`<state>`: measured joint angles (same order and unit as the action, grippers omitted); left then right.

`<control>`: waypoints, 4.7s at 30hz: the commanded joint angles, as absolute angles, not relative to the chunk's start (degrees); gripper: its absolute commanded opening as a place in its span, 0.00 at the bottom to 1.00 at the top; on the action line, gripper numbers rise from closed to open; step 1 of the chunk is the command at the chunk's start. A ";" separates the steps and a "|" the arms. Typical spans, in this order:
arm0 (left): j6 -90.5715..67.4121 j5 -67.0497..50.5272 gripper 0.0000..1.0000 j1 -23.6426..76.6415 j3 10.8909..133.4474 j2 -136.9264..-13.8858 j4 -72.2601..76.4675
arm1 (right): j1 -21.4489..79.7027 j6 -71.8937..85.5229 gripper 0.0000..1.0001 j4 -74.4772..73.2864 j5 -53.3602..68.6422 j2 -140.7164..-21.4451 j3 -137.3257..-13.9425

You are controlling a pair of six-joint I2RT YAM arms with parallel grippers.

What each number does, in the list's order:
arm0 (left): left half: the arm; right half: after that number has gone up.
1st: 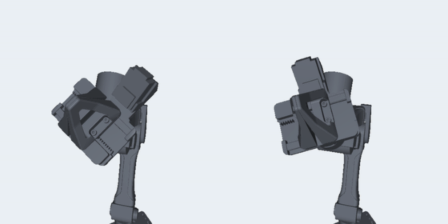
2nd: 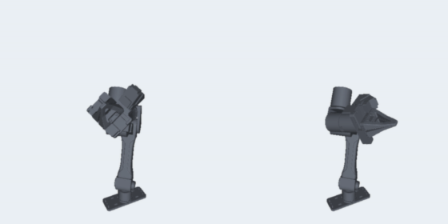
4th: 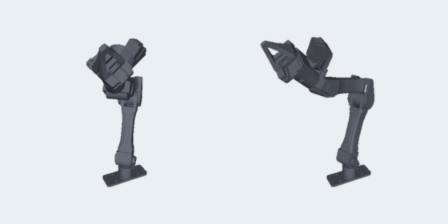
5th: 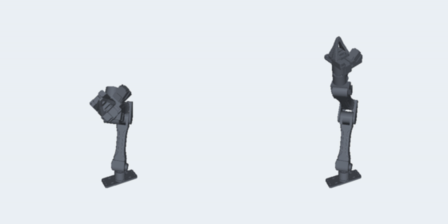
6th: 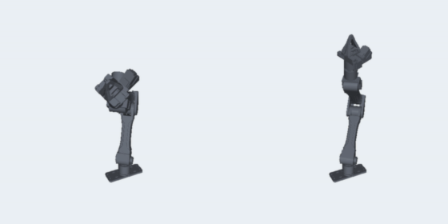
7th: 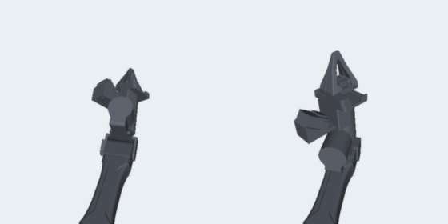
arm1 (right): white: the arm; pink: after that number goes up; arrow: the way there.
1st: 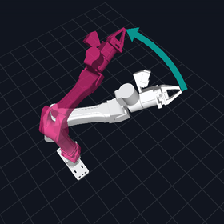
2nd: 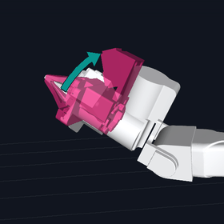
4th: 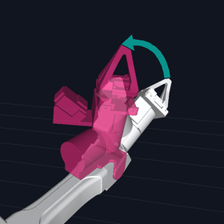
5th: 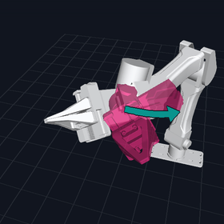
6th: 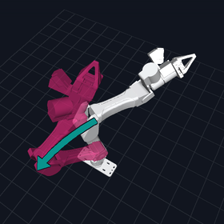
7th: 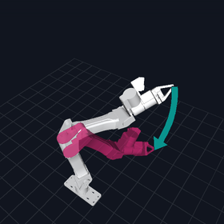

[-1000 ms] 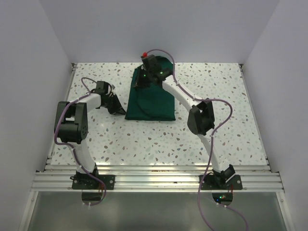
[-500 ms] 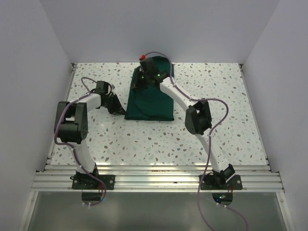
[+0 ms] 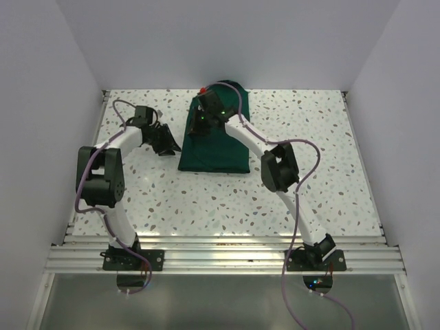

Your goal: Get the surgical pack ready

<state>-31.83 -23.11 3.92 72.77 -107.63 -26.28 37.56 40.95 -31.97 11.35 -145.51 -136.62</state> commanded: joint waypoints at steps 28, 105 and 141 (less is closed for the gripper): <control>-38.76 -37.35 0.20 7.21 83.14 -113.64 -17.75 | 25.49 33.92 0.02 -22.16 45.60 -125.86 -107.42; -34.10 -36.48 0.09 3.52 103.37 -138.16 -16.26 | 11.43 30.85 0.02 -23.55 42.37 -142.82 -113.73; -34.72 -37.36 0.04 3.69 82.97 -121.45 -13.62 | 11.34 27.95 0.02 -24.17 43.68 -126.03 -94.39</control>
